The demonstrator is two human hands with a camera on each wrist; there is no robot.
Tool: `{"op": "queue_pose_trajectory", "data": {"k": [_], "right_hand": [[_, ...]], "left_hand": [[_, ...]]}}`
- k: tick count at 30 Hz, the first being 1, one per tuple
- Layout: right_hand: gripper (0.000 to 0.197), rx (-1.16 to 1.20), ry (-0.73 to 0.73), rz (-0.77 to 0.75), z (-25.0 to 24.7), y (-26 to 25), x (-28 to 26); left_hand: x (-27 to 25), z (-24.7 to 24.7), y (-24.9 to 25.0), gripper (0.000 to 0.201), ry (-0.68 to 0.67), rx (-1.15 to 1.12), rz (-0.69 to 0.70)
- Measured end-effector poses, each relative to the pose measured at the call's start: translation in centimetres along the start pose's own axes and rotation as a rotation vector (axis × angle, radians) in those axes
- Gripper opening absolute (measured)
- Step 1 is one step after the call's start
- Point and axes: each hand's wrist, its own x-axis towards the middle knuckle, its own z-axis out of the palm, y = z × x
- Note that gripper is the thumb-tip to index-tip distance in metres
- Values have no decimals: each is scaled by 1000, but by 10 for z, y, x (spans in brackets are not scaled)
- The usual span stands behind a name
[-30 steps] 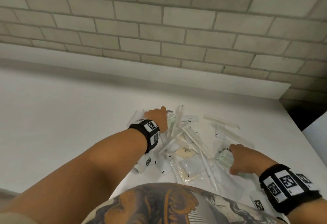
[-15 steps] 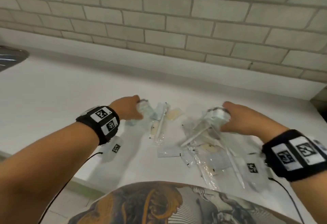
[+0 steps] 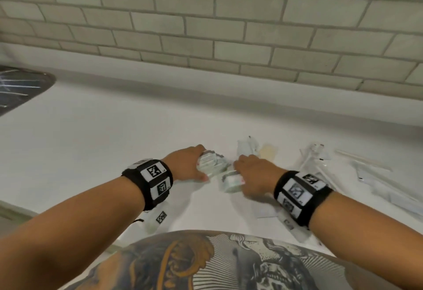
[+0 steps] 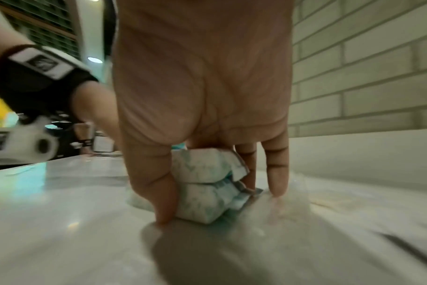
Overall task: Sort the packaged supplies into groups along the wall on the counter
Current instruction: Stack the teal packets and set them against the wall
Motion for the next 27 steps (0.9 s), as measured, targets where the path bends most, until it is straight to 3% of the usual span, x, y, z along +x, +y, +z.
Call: {"op": "queue_pose_trajectory", "data": {"k": [2, 5, 8, 12, 15, 18, 22, 27], "right_hand": [[52, 33, -58, 175, -9, 19, 3], [63, 39, -80, 381, -17, 44, 3], [90, 79, -37, 438, -17, 52, 2], [106, 168, 40, 186, -20, 23, 5], [109, 97, 5, -59, -6, -8, 14], [101, -36, 4, -134, 10, -21, 26], [75, -85, 66, 21, 6, -19, 26], [51, 256, -161, 194, -4, -9, 19]], "left_hand": [[2, -3, 0, 72, -47, -82, 37], [12, -6, 9, 53, -139, -156, 89], [26, -12, 3, 43, -128, -98, 82], [32, -23, -14, 60, -42, -29, -142], [37, -31, -23, 50, 34, -45, -200], [42, -33, -33, 38, 75, -131, -173], [42, -34, -38, 34, -63, -196, -59], [44, -30, -31, 26, -198, -269, 51]]}}
